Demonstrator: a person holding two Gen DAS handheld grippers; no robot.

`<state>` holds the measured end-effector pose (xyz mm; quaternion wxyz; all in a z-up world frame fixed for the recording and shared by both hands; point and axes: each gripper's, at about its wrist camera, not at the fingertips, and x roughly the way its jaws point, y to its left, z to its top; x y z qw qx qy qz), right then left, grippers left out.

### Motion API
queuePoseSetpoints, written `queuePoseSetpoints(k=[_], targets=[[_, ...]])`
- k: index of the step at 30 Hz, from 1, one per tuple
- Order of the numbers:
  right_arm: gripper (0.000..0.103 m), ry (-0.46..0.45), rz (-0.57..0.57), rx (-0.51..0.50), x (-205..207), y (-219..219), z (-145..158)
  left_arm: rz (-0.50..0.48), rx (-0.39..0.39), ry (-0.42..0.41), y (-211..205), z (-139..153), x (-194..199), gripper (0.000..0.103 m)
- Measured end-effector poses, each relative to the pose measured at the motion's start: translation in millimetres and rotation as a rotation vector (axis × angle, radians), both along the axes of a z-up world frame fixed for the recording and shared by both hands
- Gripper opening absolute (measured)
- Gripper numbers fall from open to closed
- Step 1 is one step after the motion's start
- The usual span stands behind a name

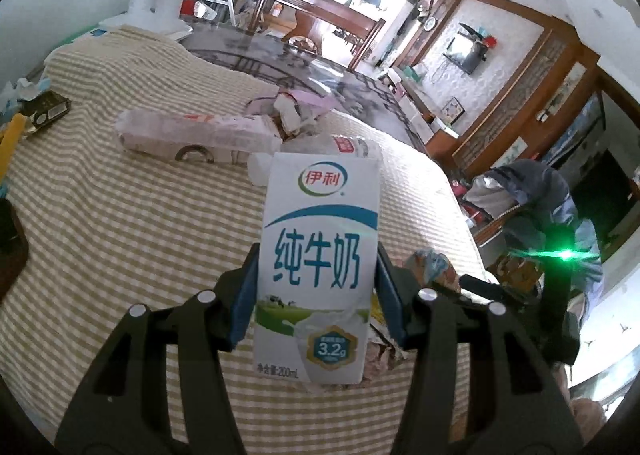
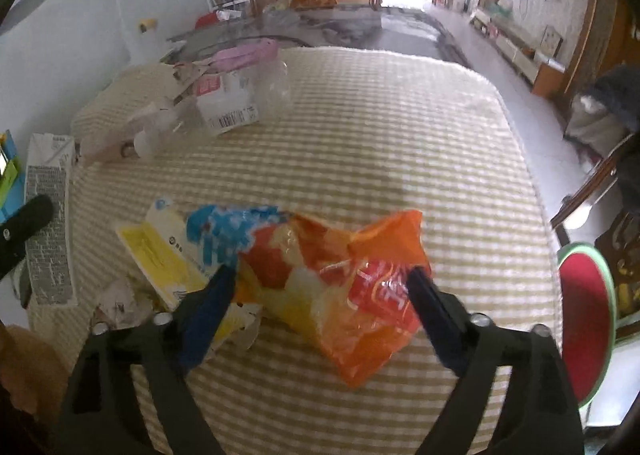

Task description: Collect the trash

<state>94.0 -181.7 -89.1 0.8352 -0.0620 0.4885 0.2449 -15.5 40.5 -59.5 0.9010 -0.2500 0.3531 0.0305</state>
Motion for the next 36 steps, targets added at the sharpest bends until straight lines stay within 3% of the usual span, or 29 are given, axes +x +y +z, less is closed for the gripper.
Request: queuePoseSetpoints(k=[1,6,13,15,22,25,26,27,28,31,34,36], targets=[[0.058,0.014,-0.012,0.026,1.5,-4.4,0.8,0.0,0.003,0.002,-0.4,-0.3,-0.4,0.051],[0.038,0.045,-0.058,0.155,3.6,-24.9,10.5,0.006,-0.005,0.009,2.6,-2.9,-1.3,0.051],[0.03,0.016,-0.16,0.361,-3.7,-67.9,43.1,0.001,0.064,-0.001,-6.4,5.6,-6.2,0.051],[0.018,-0.009,-0.199,0.411,-6.8,-86.5,54.7,-0.005,0.075,-0.01,-10.7,10.7,-8.7,0.051],[0.016,0.012,-0.26,0.465,-8.3,-124.5,60.2,-0.075,0.047,-0.018,-44.1,18.0,-4.2,0.051],[0.024,0.094,-0.25,0.469,-4.4,-133.5,53.8,-0.127,0.064,-0.017,-64.6,20.7,-0.3,0.051],[0.045,0.124,-0.241,0.459,-2.0,-135.3,52.1,-0.144,0.07,-0.018,-71.0,22.1,-0.1,0.051],[0.076,0.136,-0.234,0.443,-0.3,-138.2,51.7,-0.158,0.076,-0.018,-76.2,23.2,0.0,0.051],[0.083,0.136,-0.228,0.415,2.0,-137.9,52.6,-0.17,0.079,-0.019,-79.9,24.1,0.3,0.051],[0.084,0.134,-0.229,0.368,10.6,-139.7,55.5,-0.179,0.073,-0.025,-85.7,24.9,0.1,0.051],[0.091,0.195,-0.198,0.383,25.2,-130.2,51.1,-0.184,0.06,-0.025,-87.0,24.1,1.2,0.051],[0.092,0.212,-0.16,0.341,32.5,-112.9,46.4,-0.192,0.061,-0.024,-88.3,23.7,0.7,0.051]])
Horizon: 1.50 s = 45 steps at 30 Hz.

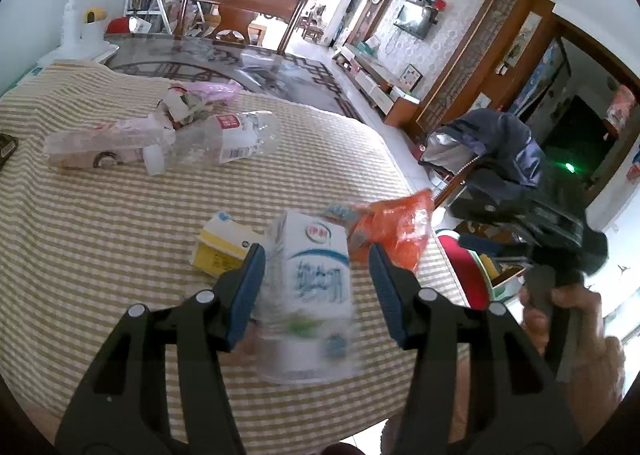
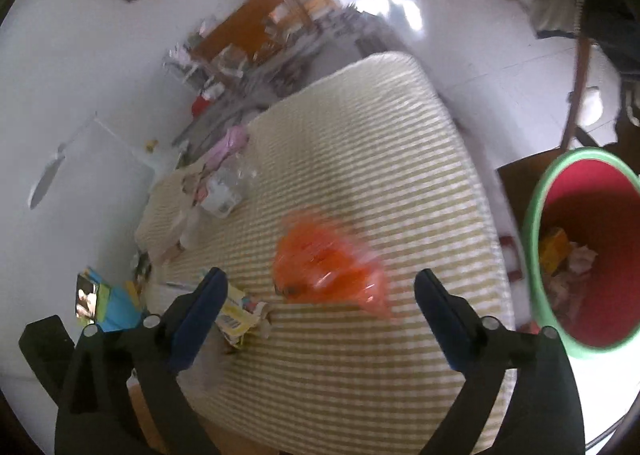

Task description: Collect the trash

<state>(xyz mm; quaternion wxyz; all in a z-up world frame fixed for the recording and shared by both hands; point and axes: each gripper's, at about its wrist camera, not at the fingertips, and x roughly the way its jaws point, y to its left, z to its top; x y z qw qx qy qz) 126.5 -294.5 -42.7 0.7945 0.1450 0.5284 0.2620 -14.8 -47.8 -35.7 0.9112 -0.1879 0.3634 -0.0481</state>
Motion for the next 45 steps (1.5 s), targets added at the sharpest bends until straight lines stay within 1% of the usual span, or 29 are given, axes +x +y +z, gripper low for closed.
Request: queuePoseSetpoints(k=[3,6,9,10,12,14,17,19,22,23,25,27,28,29,31,32,33,34,36,38,41,43,45], targets=[[0.096,-0.012,0.031,-0.067,6.1,21.3,-10.3,0.0,0.004,-0.001,0.3,-0.2,-1.6,0.051],[0.096,-0.015,0.019,-0.144,12.8,33.6,-23.0,0.01,-0.012,0.009,5.4,-2.8,-1.8,0.051],[0.096,-0.028,0.008,-0.169,13.6,34.8,-28.4,0.009,-0.03,0.033,6.7,-6.5,-1.9,0.052],[0.096,-0.036,0.003,-0.181,12.8,34.5,-28.8,0.004,-0.035,0.047,4.5,-8.8,-1.6,0.054],[0.096,-0.059,-0.019,-0.212,13.5,30.1,-29.9,-0.01,-0.048,0.058,-1.6,-13.0,-2.2,0.061],[0.096,-0.061,-0.029,-0.212,14.8,26.4,-30.9,-0.049,-0.042,0.074,-15.3,-18.7,-2.7,0.064],[0.096,-0.062,-0.045,-0.202,13.7,19.5,-31.0,-0.092,0.041,0.094,-31.5,-25.3,-8.4,0.066],[0.096,-0.065,-0.05,-0.188,11.3,16.3,-28.0,-0.101,0.075,0.101,-30.5,-24.6,-15.5,0.068],[0.096,-0.046,-0.017,-0.131,-0.6,14.4,-19.2,-0.073,0.054,0.112,-11.7,-21.4,-26.8,0.075],[0.096,-0.036,0.025,-0.112,-10.8,18.9,-16.0,-0.063,0.048,0.123,-5.5,-21.4,-29.9,0.076],[0.096,-0.051,0.073,-0.111,-27.3,28.2,-9.7,-0.054,0.051,0.151,0.9,-25.6,-34.7,0.076],[0.096,-0.083,0.121,-0.114,-46.1,39.4,-5.1,-0.046,0.066,0.2,4.7,-39.4,-37.3,0.076],[0.096,-0.093,0.131,-0.118,-53.6,43.9,-5.4,-0.05,0.064,0.235,4.3,-48.4,-35.5,0.076],[0.096,-0.098,0.133,-0.132,-57.1,47.3,-6.3,-0.054,0.057,0.251,3.2,-54.0,-34.6,0.076],[0.096,-0.116,0.135,-0.173,-61.6,52.4,-5.8,-0.057,0.057,0.268,0.3,-62.9,-30.0,0.073],[0.096,-0.117,0.137,-0.168,-63.1,53.4,-5.7,-0.062,0.068,0.274,-1.9,-67.1,-25.9,0.064],[0.096,-0.109,0.142,-0.156,-65.1,54.7,-6.3,-0.066,0.076,0.279,-3.2,-68.9,-24.3,0.05],[0.096,-0.102,0.149,-0.152,-67.3,57.0,-7.9,-0.071,0.079,0.28,-3.5,-70.9,-22.9,0.046],[0.096,-0.106,0.18,-0.173,-74.1,66.4,-10.8,-0.067,0.061,0.26,-1.2,-68.1,-24.9,0.035],[0.096,-0.116,0.209,-0.18,-79.8,74.2,-11.0,-0.055,0.039,0.237,4.7,-64.3,-27.6,0.032],[0.096,-0.112,0.248,-0.172,-88.1,85.1,-14.0,-0.014,0.022,0.197,18.3,-58.7,-32.7,0.032],[0.096,-0.117,0.273,-0.177,-93.0,92.5,-15.8,0.005,-0.003,0.201,24.6,-60.5,-31.6,0.032],[0.096,-0.122,0.305,-0.181,-101.2,100.1,-17.7,0.019,-0.008,0.208,27.3,-61.8,-30.1,0.032]])
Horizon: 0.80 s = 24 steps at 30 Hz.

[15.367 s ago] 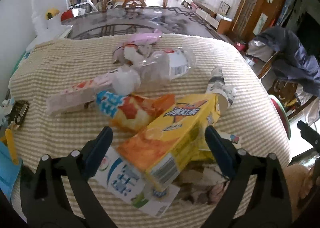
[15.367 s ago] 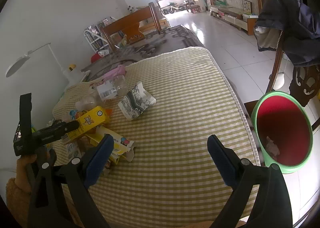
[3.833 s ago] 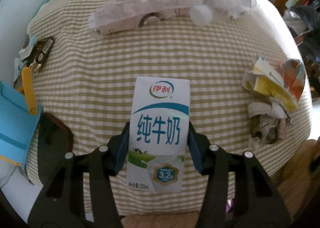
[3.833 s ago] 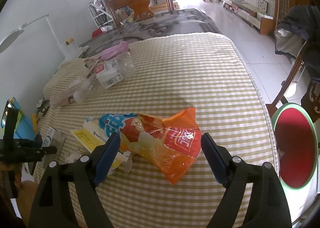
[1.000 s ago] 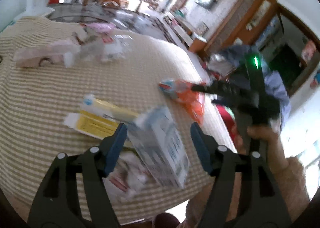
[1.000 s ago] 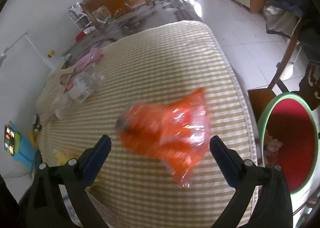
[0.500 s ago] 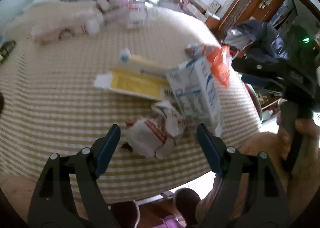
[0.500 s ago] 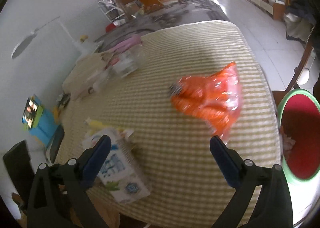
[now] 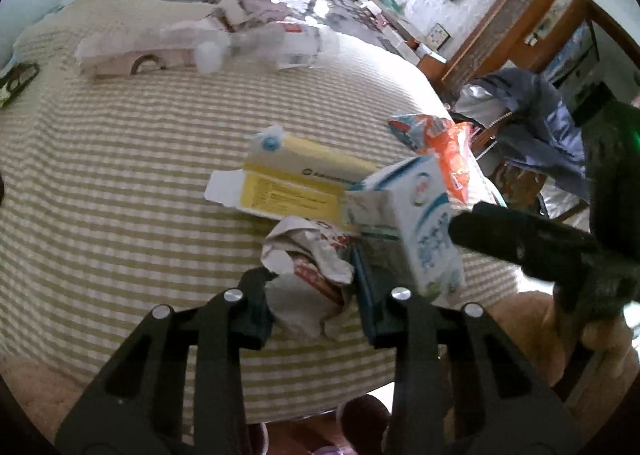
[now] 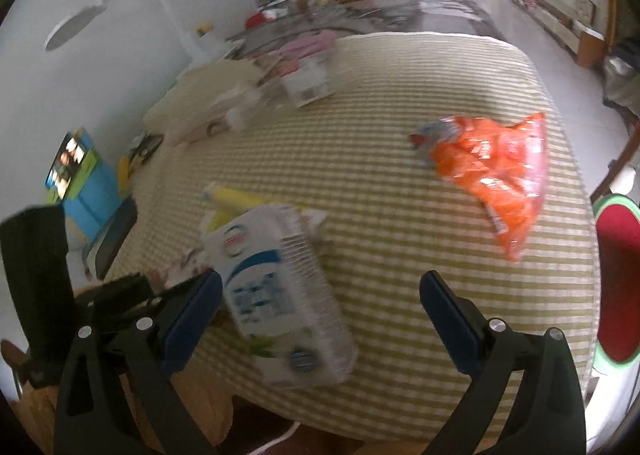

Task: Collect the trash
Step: 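Pass the milk carton to the right tool while the left tool grasps crumpled white paper, then carry the milk carton and crumpled paper to the red bin and open both tools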

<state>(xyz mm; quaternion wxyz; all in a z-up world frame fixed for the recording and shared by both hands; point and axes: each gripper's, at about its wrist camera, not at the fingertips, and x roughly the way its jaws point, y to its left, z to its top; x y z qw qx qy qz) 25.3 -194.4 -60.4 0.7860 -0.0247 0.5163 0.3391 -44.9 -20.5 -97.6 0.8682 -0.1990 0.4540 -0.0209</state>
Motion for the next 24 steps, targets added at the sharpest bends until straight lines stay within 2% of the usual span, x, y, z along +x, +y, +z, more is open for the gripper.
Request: queuePoseSetpoints(k=[6,9,13,16,17,18,24], targets=[[0.096,-0.078,0.069,-0.1,-16.0,28.3,-6.6,0.112,-0.026,-0.043,24.7,5.7,-10.1,0.032],[0.096,-0.1,0.082,-0.128,-18.9,34.8,-9.7,0.128,-0.048,-0.036,28.6,3.9,-10.7,0.033],[0.093,-0.118,0.082,-0.144,-21.7,34.4,-11.1,0.116,-0.038,-0.031,27.0,3.8,-9.8,0.033],[0.075,-0.105,0.089,-0.171,-20.9,35.5,-17.4,0.113,-0.032,-0.032,26.3,4.1,-9.6,0.033],[0.061,-0.1,0.092,-0.169,-20.5,35.8,-17.7,0.113,-0.033,-0.032,26.3,4.2,-9.8,0.033],[0.053,-0.097,0.092,-0.163,-20.0,35.2,-17.5,0.113,-0.034,-0.034,26.4,4.8,-10.0,0.033],[0.053,-0.103,0.013,-0.014,-14.6,8.0,4.6,0.105,-0.02,-0.071,22.0,14.4,-14.2,0.033]])
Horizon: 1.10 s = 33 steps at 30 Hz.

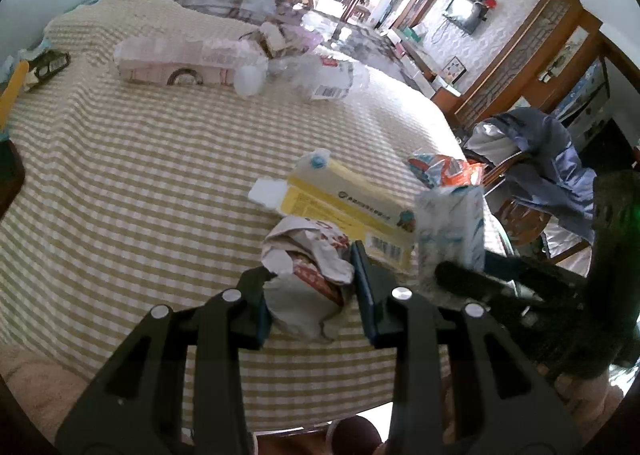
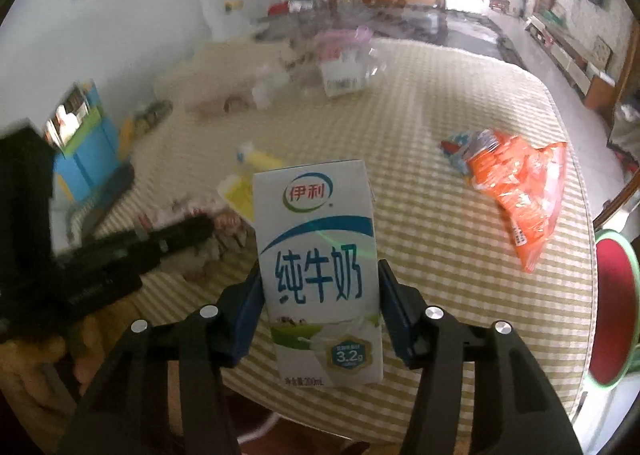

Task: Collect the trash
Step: 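Carry the milk carton and crumpled paper to the red bin and open both tools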

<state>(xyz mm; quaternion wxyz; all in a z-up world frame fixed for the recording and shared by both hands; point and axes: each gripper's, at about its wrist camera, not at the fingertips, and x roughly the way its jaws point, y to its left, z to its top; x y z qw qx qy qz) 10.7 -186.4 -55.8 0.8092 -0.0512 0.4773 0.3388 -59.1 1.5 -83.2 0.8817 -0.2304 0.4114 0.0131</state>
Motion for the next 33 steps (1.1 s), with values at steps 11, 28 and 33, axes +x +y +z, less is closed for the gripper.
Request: queuePoseSetpoints(k=[11,28,33], targets=[[0.053,-0.026,-0.342,0.25,21.8,-132.3,39.7,-0.208,-0.028,-0.125,-76.9,49.3,35.3,0.033],[0.053,0.032,-0.834,0.274,53.5,-315.0,-21.2,-0.707,-0.101,-0.043,-304.4,59.1,176.8,0.033],[0.069,0.035,-0.901,0.29,57.3,-334.2,-34.0,-0.766,-0.05,-0.054,-336.3,53.4,186.0,0.055]])
